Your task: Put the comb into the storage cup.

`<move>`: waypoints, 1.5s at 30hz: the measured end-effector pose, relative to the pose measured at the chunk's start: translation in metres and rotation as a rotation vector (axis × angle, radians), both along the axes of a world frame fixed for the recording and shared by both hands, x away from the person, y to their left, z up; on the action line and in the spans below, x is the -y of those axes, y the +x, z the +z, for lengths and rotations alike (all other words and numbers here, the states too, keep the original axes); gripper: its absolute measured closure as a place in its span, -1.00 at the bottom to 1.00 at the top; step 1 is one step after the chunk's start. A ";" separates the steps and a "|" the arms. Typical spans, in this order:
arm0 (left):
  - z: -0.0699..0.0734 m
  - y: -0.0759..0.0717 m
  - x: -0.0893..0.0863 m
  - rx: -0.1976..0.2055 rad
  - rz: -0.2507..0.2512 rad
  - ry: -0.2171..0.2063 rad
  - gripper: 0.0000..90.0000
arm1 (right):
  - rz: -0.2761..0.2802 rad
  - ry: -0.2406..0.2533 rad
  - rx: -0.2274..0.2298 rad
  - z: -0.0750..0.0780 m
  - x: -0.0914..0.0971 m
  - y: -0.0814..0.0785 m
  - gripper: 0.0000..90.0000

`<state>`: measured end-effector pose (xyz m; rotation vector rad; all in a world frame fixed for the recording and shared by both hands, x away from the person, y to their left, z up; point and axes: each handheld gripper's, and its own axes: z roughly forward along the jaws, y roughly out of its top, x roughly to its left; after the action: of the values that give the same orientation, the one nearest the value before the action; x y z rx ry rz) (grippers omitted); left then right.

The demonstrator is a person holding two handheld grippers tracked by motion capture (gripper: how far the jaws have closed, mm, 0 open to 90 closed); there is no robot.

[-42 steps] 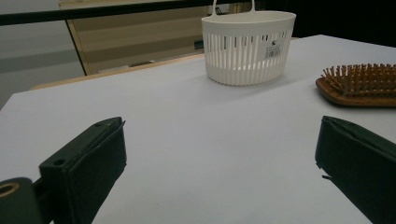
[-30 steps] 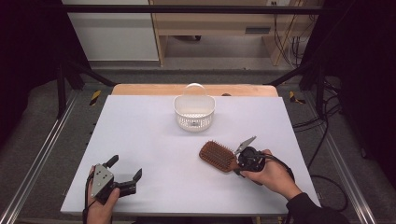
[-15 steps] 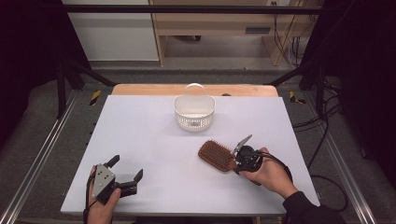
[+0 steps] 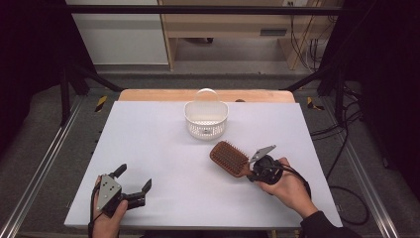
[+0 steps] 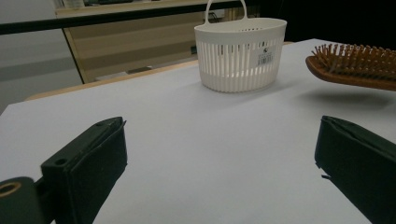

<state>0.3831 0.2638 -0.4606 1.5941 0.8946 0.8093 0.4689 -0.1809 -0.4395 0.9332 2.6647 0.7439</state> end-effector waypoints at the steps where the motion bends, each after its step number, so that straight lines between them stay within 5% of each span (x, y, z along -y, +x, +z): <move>1: 0.003 0.000 0.002 0.005 -0.007 -0.008 -0.95 | -0.001 0.020 0.021 0.003 0.000 -0.001 0.63; 14: 0.043 0.012 0.039 0.014 -0.100 -0.039 -0.94 | -0.054 0.277 0.211 0.016 -0.012 -0.002 0.63; 25: 0.079 0.046 0.106 -0.033 -0.243 -0.159 -0.93 | -0.037 0.472 0.377 0.013 -0.033 -0.013 0.63; 33: 0.092 0.061 0.139 -0.060 -0.299 -0.214 -0.92 | -0.021 0.544 0.432 0.007 -0.038 -0.021 0.63; 36: 0.095 0.067 0.143 -0.089 -0.309 -0.268 -0.92 | -0.005 0.548 0.445 0.005 -0.040 -0.024 0.63; 45: 0.095 0.079 0.146 -0.131 -0.296 -0.323 -0.84 | 0.009 0.549 0.458 0.001 -0.047 -0.029 0.63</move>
<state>0.4620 0.1174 -0.3658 1.4582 0.8100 0.3364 0.4397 -0.1338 -0.4381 0.7371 2.0967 1.5283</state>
